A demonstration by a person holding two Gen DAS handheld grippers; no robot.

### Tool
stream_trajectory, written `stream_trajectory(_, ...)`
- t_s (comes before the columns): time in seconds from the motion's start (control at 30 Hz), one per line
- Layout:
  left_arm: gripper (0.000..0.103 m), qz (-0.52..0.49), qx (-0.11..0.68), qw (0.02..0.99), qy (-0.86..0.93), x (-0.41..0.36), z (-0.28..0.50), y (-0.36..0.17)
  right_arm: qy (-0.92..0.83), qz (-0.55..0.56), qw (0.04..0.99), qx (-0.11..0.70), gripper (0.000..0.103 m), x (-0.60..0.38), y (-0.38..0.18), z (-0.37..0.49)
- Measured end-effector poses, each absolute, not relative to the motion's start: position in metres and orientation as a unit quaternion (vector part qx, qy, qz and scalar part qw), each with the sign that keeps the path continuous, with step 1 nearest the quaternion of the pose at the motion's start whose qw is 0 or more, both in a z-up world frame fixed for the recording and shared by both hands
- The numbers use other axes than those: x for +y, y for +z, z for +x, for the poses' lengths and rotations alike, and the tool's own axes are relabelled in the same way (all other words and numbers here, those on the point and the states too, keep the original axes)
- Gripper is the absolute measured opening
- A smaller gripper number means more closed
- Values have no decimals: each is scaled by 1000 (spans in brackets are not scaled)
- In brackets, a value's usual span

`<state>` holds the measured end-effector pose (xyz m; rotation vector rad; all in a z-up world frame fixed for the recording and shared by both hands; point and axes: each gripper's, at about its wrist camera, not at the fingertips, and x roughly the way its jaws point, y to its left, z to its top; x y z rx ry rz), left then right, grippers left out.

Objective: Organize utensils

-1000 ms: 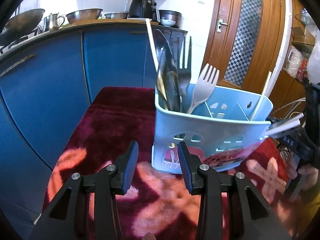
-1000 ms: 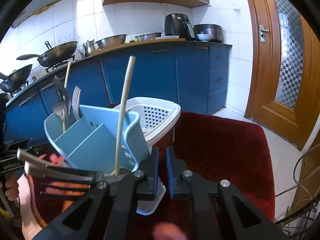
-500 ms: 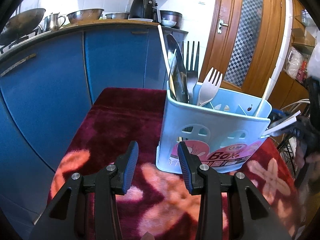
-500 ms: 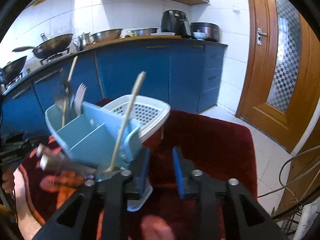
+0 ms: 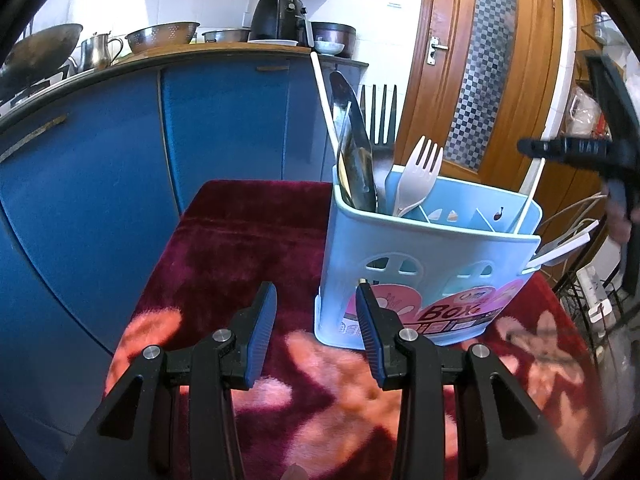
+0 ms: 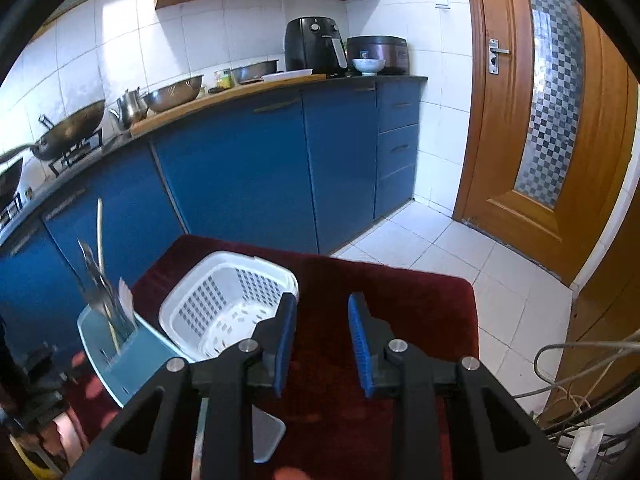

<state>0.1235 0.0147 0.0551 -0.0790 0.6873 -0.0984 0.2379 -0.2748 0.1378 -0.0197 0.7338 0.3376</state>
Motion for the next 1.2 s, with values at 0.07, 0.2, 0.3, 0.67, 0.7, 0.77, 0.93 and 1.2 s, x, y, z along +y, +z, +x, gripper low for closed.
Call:
stream_trajectory(0.07, 42, -35, 338, 939, -50, 14, 123, 54, 180, -32, 907, 380, 38, -261, 145, 243)
stream_trajectory(0.2, 42, -33, 341, 938, -52, 15, 122, 50, 200, -87, 870, 442, 39, -227, 148, 258)
stream_trajectory(0.3, 42, -37, 343, 937, -55, 17, 123, 49, 211, -126, 841, 482, 39, -201, 143, 274)
stream_trajectory(0.67, 42, -40, 346, 936, -58, 24, 127, 39, 212, -219, 727, 615, 39, -145, 82, 320)
stream_trajectory(0.7, 42, -40, 347, 935, -58, 24, 127, 38, 214, -222, 717, 625, 39, -143, 77, 322)
stream_trajectory(0.77, 42, -42, 347, 935, -58, 25, 128, 37, 222, -216, 709, 634, 33, -143, 74, 327)
stream_trajectory(0.93, 42, -47, 349, 934, -57, 27, 129, 34, 228, -232, 695, 641, 33, -138, 76, 330)
stream_trajectory(1.2, 42, -50, 348, 934, -59, 27, 129, 33, 209, -243, 682, 657, 33, -138, 65, 345)
